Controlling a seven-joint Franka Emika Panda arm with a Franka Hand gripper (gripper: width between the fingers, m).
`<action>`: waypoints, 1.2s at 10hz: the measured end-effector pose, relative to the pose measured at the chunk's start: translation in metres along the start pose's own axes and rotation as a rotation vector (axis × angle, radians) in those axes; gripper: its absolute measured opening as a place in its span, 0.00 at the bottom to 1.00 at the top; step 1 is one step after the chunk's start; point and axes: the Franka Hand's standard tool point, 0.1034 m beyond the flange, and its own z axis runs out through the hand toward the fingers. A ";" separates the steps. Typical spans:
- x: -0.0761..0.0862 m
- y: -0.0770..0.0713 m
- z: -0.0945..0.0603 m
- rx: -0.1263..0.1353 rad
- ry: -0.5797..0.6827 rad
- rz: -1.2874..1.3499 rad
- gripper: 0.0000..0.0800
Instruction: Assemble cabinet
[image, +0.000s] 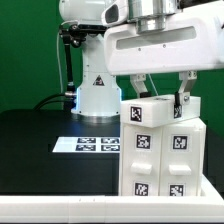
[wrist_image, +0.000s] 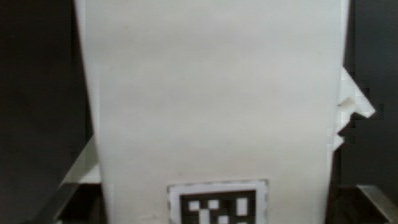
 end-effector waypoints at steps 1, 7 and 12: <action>0.000 0.000 0.000 0.001 -0.002 0.061 0.69; -0.002 -0.004 0.001 0.034 -0.037 0.790 0.69; -0.002 -0.004 0.002 0.033 -0.037 0.795 0.81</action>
Offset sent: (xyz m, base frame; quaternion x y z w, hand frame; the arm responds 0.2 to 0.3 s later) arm -0.0165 -0.0143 0.0024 -0.0469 0.0392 0.4116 0.9093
